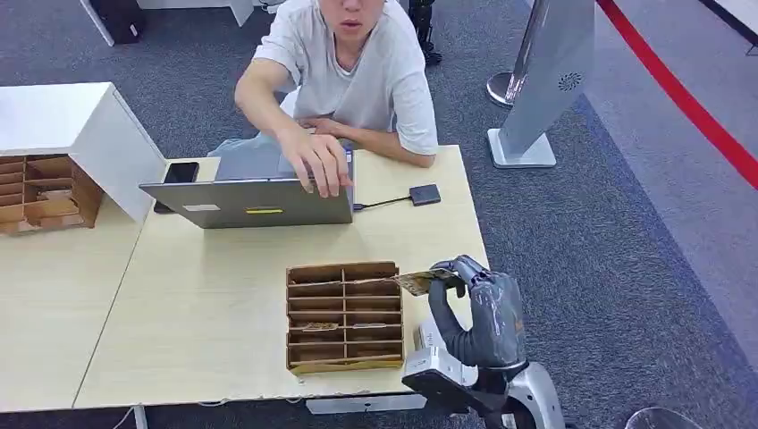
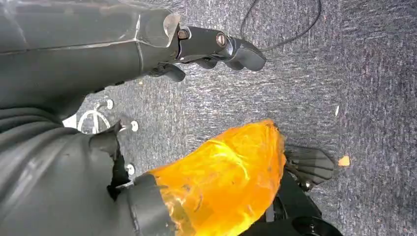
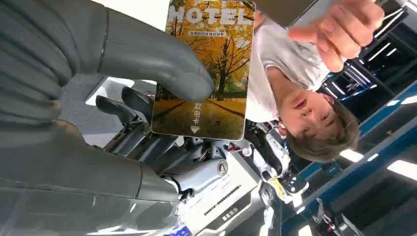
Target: Pass the card to the sensor for recognition and then transmit it.
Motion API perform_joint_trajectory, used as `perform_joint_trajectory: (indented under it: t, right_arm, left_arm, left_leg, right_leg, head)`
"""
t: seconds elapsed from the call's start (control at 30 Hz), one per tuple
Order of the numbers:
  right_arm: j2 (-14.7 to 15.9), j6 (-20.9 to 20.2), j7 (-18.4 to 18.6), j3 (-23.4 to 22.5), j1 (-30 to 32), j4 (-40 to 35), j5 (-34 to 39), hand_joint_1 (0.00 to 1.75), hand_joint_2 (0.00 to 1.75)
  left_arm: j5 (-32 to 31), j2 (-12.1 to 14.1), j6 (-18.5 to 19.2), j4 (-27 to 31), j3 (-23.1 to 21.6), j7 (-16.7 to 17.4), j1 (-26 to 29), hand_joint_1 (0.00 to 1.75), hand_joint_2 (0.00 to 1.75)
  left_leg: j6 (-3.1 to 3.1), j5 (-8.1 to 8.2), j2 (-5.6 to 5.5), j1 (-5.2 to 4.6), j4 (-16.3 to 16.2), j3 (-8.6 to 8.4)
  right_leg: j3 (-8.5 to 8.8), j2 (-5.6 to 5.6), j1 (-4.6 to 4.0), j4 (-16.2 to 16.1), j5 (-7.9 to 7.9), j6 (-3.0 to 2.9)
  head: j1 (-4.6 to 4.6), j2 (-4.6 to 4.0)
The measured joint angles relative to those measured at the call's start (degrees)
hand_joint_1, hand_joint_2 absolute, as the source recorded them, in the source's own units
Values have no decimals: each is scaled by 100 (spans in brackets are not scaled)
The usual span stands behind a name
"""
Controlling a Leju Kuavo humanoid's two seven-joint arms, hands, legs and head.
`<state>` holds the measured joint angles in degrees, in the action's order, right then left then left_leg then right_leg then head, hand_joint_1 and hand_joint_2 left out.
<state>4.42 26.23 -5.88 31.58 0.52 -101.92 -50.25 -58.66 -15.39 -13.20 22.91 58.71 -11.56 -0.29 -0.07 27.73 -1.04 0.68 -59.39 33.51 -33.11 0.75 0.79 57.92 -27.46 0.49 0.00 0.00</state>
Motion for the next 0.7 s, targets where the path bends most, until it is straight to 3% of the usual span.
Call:
perform_joint_trajectory:
  t: [0.47, 0.7]
  right_arm:
    - [-151, -415, 372, 247, -751, 444, -31, 175, 175]
    - [-300, -459, 658, 363, -1095, 787, -411, 175, 175]
  left_arm:
    - [-205, 118, -105, -249, -2, -22, -102, 0, 0]
    - [-308, 173, -140, -380, -39, -22, -159, 0, 0]
  left_leg:
    - [-1, -1, 1, 1, 0, 0]
    - [-3, -2, -1, 1, 0, 0]
  right_leg:
    - [0, 1, -1, 2, 0, -1]
    - [-1, 0, 0, 2, 0, -1]
  head:
    - [2, 0]
    - [0, 0]
